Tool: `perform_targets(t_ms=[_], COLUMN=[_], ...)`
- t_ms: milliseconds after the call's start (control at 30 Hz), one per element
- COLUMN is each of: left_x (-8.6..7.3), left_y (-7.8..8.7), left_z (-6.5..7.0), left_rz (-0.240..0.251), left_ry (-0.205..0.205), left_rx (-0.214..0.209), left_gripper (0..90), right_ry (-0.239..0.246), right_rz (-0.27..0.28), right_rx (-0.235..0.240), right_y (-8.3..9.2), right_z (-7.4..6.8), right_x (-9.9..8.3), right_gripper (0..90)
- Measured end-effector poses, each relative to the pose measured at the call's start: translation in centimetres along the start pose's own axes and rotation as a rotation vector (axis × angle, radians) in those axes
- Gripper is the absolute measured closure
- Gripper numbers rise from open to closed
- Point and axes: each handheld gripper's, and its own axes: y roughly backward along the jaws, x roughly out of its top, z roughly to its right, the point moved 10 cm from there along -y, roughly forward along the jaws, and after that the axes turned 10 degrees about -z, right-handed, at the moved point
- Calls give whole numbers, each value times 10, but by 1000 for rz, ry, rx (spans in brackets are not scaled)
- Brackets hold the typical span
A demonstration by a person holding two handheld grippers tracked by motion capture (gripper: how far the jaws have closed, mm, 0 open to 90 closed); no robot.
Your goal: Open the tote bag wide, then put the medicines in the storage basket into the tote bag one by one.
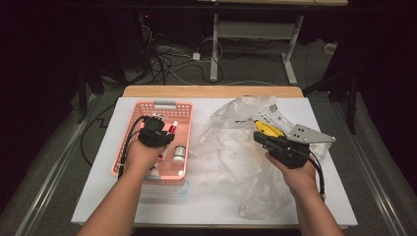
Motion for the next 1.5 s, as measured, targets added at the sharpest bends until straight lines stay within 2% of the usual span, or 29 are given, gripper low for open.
perform_targets(t_ms=[267, 633, 800, 933, 1100, 1500], left_x=[0, -1, -2, -5, -8, -10], left_y=[16, 29, 35, 41, 47, 66], left_z=[7, 17, 27, 34, 37, 53], left_rz=[78, 155, 187, 207, 230, 290], left_ry=[-27, -67, -94, -111, -82, -104], left_rx=[-10, -18, -56, -47, -59, -57], left_gripper=[663, 663, 663, 664, 663, 664], right_ry=[3, -3, 8, 12, 15, 20], right_rz=[2, 7, 18, 34, 36, 38], right_rx=[-2, -10, -23, -21, -19, -17], right_y=[0, 2, 5, 11, 11, 9], right_z=[0, 2, 4, 2, 1, -1], right_x=[0, 2, 6, 10, 12, 8], right_gripper=[900, 900, 900, 900, 900, 900])
